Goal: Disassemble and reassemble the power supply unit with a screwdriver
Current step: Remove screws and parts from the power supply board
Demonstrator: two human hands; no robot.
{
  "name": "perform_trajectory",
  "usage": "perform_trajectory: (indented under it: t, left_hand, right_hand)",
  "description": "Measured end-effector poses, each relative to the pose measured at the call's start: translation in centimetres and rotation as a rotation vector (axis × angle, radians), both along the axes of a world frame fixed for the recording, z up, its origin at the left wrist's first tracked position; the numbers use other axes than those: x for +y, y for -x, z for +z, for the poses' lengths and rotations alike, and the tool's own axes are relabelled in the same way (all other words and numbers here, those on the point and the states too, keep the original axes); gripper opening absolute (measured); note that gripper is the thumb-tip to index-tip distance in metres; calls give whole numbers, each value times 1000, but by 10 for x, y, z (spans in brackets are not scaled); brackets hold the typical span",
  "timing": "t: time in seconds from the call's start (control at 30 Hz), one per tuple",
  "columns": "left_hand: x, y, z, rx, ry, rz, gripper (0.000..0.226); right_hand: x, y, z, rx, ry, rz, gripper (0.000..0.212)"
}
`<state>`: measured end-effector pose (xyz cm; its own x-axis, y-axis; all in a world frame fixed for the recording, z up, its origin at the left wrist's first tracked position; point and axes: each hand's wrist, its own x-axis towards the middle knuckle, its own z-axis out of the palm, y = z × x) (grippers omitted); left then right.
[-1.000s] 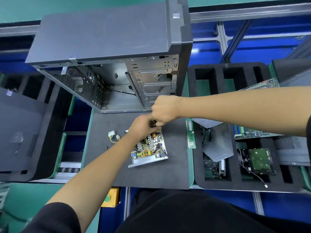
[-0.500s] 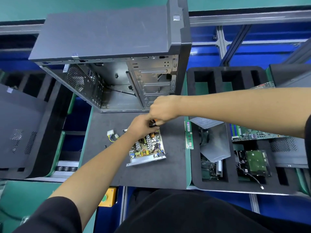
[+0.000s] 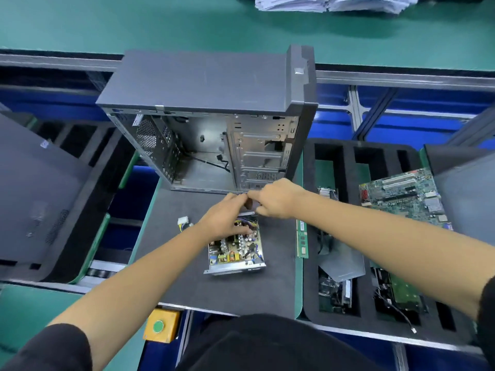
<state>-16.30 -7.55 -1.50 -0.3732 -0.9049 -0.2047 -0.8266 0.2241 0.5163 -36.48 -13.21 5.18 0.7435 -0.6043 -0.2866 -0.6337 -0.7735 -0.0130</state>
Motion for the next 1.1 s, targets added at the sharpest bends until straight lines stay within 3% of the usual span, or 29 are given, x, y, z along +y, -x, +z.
perform_trajectory:
  t: [0.13,0.23,0.47,0.57,0.73,0.9,1.0,1.1]
  left_hand:
    - [16,-32,10,-235,215,-165,46]
    - [24,-48,15,-396,203,-232,48]
    - [43,-47,6,-364,217,-121,40]
    - [39,-48,2,-224,161,-106,36]
    - [20,-58,7,-26,63,-176,32]
    - [-1,-56,14,-48,96,-288,20]
    - [-6,-55,21,-34,68,-260,19]
    - [1,-67,24,-41,154,-178,16]
  right_hand:
    - [20,14,4,-114,-34,-228,14]
    - [33,27,0,-262,-50,-534,9]
    - [90,30,-31,-523,-134,-1166,10]
    - [112,23,-41,-631,-239,-1359,7]
    - [136,11,-58,-536,-359,-1401,5]
    - [143,9,-67,-507,-366,-1483,12]
    - [150,15,-70,-587,-343,-1517,19]
    - [157,18,-73,-709,-459,-1487,24]
